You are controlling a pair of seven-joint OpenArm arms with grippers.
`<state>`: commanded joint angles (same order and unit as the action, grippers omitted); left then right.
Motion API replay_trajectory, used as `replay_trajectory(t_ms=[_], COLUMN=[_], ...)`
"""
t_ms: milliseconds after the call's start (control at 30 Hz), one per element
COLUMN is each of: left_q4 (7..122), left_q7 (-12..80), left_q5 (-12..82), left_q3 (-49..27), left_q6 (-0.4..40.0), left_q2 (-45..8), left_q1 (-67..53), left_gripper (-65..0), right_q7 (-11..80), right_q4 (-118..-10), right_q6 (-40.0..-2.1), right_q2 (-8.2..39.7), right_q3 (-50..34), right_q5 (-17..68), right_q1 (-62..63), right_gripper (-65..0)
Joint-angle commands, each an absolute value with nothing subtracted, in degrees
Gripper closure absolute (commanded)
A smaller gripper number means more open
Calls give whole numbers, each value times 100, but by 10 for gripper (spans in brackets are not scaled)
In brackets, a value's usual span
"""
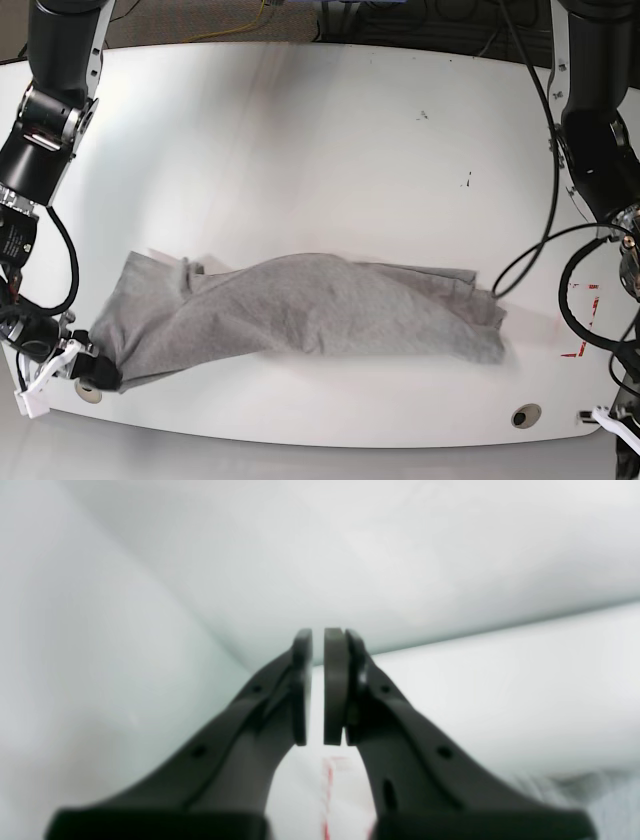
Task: Layout the t-shirt on the table in an organized manner, then fold the t-shirt properly
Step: 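Lift the shirt with both grippers and swing it toward the table edge, then move the left gripper to the shirt's bunched end and grasp it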
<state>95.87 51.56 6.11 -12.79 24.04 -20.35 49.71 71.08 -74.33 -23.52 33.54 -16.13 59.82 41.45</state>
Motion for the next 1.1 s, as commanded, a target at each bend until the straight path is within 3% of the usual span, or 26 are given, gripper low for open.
replay_trajectory(t_ms=[233, 367, 533, 833, 1100], left_q4=[9578, 9613, 9613, 9481, 8778], left_q7=[5798, 5921, 5930, 5604, 4690], left_q5=[1033, 1226, 1525, 1543, 910], left_q3=[-1279, -1297, -1323, -1209, -716], left_q6=[2404, 2404, 2404, 2387, 2387], left_q2=[-1982, -1974, -1947, -1253, -716], left_q1=[5165, 4593, 3723, 2220, 1675], left_gripper=[-25, -35, -143, -341, -384], right_q7=[7125, 7116, 7108, 7090, 7090], right_q4=[-7292, -7310, -7319, -7644, -7644], right_q6=[-2343, -2343, -2343, -2352, -2352], right_q2=[3319, 3134, 2967, 2818, 2721], right_q3=[-1543, -1596, -1815, -1798, -1789], right_q5=[5982, 5991, 5991, 5938, 5930], right_q1=[4066, 3662, 3257, 2888, 2730], right_gripper=[-1, -1, -1, -1, -1])
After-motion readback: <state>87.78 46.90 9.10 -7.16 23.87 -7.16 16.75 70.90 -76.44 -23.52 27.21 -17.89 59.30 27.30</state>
